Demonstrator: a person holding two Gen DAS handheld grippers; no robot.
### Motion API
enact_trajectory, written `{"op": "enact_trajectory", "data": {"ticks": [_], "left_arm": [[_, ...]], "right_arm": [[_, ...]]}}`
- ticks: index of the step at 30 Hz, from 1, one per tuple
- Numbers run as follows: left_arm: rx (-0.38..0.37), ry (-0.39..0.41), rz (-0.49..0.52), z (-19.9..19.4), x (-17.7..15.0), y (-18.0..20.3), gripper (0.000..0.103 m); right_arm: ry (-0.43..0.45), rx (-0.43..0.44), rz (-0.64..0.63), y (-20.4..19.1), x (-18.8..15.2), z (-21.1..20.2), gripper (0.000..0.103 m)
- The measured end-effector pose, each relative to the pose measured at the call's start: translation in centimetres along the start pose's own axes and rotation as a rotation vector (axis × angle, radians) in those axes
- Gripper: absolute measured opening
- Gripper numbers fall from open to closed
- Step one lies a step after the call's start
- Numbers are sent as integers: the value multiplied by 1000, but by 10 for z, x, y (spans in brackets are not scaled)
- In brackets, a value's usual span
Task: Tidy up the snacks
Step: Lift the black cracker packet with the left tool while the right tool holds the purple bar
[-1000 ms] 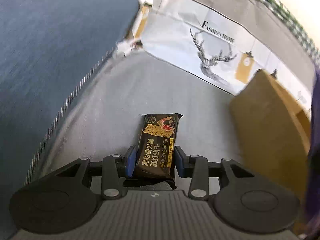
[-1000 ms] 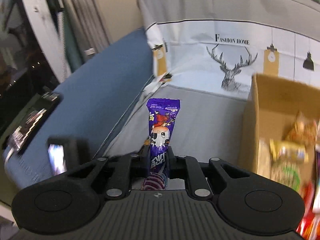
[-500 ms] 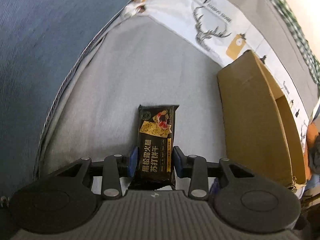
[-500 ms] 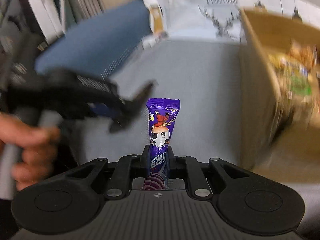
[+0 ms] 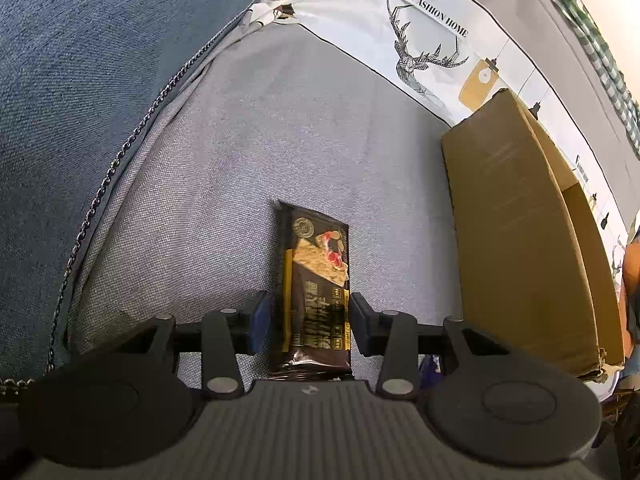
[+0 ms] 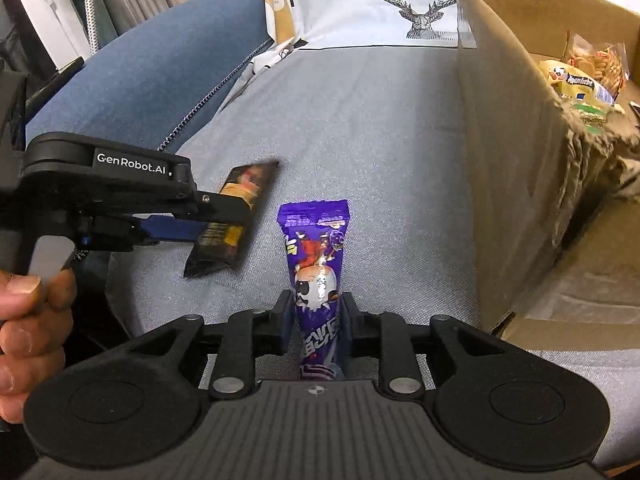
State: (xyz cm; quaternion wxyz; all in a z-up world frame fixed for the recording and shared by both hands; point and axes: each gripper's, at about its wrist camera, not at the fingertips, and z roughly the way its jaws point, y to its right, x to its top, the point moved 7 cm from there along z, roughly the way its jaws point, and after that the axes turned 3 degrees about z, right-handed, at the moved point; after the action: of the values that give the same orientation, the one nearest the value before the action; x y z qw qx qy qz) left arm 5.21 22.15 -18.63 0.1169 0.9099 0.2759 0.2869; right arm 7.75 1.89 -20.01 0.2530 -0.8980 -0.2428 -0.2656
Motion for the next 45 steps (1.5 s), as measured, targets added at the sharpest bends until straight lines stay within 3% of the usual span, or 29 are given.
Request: {"op": "enact_trajectory", "data": {"ticks": [11, 31, 33, 35, 38, 45], "left_arm": [[4, 15, 39, 1, -2, 8, 57], [24, 18, 88, 3, -5, 14, 60], [25, 18, 91, 4, -5, 14, 60], [26, 19, 94, 4, -5, 14, 61], [29, 20, 98, 4, -6, 15, 61], [31, 20, 100, 4, -6, 15, 61]], "right_arm": [[11, -17, -21, -4, 2, -2, 39], [7, -32, -52, -1, -9, -6, 39], [9, -34, -54, -1, -9, -6, 36], [14, -36, -59, -2, -8, -6, 23], [22, -32, -64, -2, -7, -8, 17], [32, -39, -66, -1, -5, -9, 17]]}}
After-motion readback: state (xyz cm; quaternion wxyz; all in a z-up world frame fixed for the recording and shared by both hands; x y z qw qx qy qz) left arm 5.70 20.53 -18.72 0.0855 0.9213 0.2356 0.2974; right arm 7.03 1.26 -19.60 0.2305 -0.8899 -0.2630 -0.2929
